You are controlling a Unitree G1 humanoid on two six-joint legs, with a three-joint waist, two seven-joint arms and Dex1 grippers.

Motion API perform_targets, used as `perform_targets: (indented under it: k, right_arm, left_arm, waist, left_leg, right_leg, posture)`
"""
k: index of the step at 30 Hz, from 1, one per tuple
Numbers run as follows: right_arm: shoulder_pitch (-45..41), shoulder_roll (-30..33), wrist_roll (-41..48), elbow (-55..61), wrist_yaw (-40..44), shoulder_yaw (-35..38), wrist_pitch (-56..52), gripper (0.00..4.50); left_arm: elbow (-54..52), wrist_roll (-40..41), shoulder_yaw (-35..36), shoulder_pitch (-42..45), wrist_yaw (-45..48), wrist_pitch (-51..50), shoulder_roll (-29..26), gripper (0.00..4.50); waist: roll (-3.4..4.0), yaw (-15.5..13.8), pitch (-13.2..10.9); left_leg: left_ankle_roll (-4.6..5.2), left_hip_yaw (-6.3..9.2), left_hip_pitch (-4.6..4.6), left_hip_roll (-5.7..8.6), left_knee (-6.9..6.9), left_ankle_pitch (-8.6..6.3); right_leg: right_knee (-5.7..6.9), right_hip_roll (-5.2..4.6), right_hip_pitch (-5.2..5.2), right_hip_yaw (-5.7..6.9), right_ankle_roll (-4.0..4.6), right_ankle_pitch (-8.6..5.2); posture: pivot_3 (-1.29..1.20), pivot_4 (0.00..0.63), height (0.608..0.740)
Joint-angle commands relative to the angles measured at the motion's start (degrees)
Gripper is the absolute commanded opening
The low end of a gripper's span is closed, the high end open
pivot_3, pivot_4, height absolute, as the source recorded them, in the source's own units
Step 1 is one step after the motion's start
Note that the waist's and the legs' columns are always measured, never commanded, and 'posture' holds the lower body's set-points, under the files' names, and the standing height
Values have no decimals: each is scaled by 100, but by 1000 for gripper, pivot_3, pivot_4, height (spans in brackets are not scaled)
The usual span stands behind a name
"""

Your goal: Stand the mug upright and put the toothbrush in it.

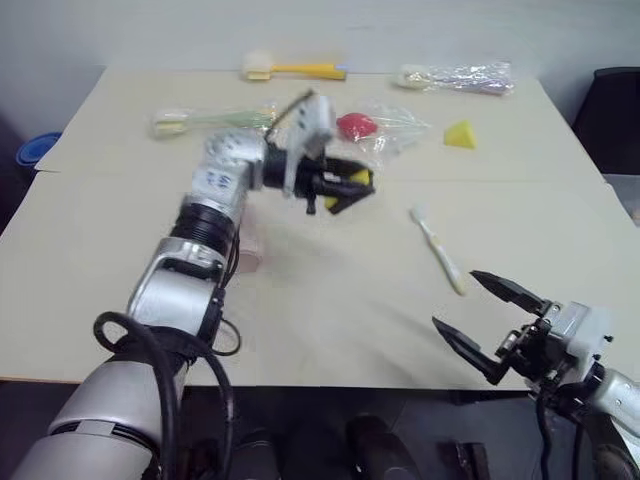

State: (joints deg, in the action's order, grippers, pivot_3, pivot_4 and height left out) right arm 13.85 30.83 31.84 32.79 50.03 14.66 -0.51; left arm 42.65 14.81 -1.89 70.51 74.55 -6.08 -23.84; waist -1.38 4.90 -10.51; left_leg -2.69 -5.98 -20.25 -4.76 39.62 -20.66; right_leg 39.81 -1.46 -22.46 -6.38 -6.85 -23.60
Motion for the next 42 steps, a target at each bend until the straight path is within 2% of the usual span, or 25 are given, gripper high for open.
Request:
perform_targets:
  k: [1,6,10,11,12,14,16,21,24,26,28,31,34,37,42]
  right_arm:
    - [-655,-162,102,-265,469,-627,299,4500]
    - [-1440,-318,48,-930,916,-1103,547,4500]
    - [-1749,-344,3,-1387,1238,-1271,768,4500]
    - [-1772,-346,18,-1455,1322,-1305,805,4500]
    - [-1778,-344,11,-1523,1417,-1351,856,4500]
    - [-1755,-331,2,-1619,1558,-1408,937,4500]
    - [-1742,-325,8,-1662,1595,-1412,971,4500]
    - [-1769,-275,-51,-1750,1537,-1293,1015,4500]
    - [-1720,-140,-51,-1838,1523,-1103,1060,4500]
    - [-1567,26,26,-1806,1560,-894,1061,4500]
    - [-1343,226,100,-1722,1659,-679,1047,4500]
    - [-793,563,252,-1615,1829,-90,1093,4500]
    - [-573,705,365,-1608,1888,144,1013,4500]
    - [-561,679,441,-1590,1763,178,854,4500]
    - [-718,524,277,-1498,1566,42,977,4500]
  left_arm:
    - [-991,240,907,-919,-675,-607,-986,1177]
    - [-2582,402,2251,-2766,-2022,-1528,-1954,1177]
    - [-3494,41,3182,-4633,-2904,-2264,-2412,1177]
    - [-3648,-60,3448,-5182,-3167,-2655,-2457,1177]
    - [-3735,-172,3624,-5659,-3455,-3505,-2552,1177]
    - [-3958,-123,3800,-6101,-3781,-4331,-2571,1177]
    - [-4003,52,3851,-6080,-3920,-4567,-2513,1862]
    - [-3664,21,3616,-6046,-4002,-4453,-2589,3103]
    - [-3508,105,3591,-6051,-3814,-4259,-2759,3918]
    - [-3500,230,3628,-6081,-3346,-3812,-3017,4466]
    - [-3358,251,3726,-6003,-3011,-3334,-3353,4466]
    - [-3482,856,3700,-5570,-1916,-3357,-4024,4466]
    - [-3595,1199,3276,-5187,-1760,-3971,-4149,4466]
    - [-3874,1479,2703,-4744,-2070,-4857,-3895,4466]
    - [-3765,1114,1374,-3843,-3192,-5899,-2801,4466]
  waist:
    - [2,86,1]
    - [-4,154,-2]
    - [-17,121,3]
    - [-17,119,3]
    - [-17,118,3]
    - [-18,120,3]
    - [-32,-9,1]
    - [-30,-150,0]
    - [-30,-166,0]
    - [-30,-168,0]
    - [-31,-175,0]
    - [-32,-202,-1]
    - [-5,-205,-4]
    - [18,-191,-5]
    - [9,-185,-4]
  left_leg:
    - [0,13,10,0,-3,0]
    - [0,103,6,-38,20,0]
    - [7,121,-2,-20,26,-5]
    - [9,124,0,-8,25,-7]
    - [11,126,-1,-2,21,-8]
    - [15,134,0,5,11,-17]
    - [8,153,-4,9,12,-21]
    - [-8,203,6,14,36,-28]
    - [-14,206,5,14,36,-31]
    - [-16,206,3,13,34,-33]
    - [-18,207,2,13,33,-34]
    - [-20,209,-6,13,33,-35]
    - [-17,206,12,23,30,-37]
    - [-12,203,23,34,31,-39]
    - [-12,215,12,27,42,-39]
  right_leg:
    - [1,1,2,-9,1,1]
    - [28,-2,-13,15,17,3]
    - [26,-95,-13,126,30,10]
    - [24,-114,-11,145,30,10]
    - [24,-123,-9,150,30,10]
    - [20,-130,0,161,30,11]
    - [17,-132,7,182,30,11]
    - [3,-134,58,250,35,14]
    - [0,-130,59,292,36,14]
    - [-4,-128,58,293,36,14]
    - [-7,-127,58,295,36,14]
    - [-13,-121,59,299,37,13]
    - [-31,-112,88,300,37,14]
    - [-26,-101,96,290,36,14]
    - [-19,-103,88,288,33,16]
  posture:
    - [0,150,740]
    - [0,150,740]
    - [0,150,740]
    - [0,150,740]
    - [0,150,740]
    - [0,150,740]
    - [0,150,740]
    - [0,150,740]
    - [0,150,740]
    - [0,150,740]
    - [0,150,740]
    - [0,150,740]
    - [0,150,740]
    - [0,150,740]
    - [0,150,740]
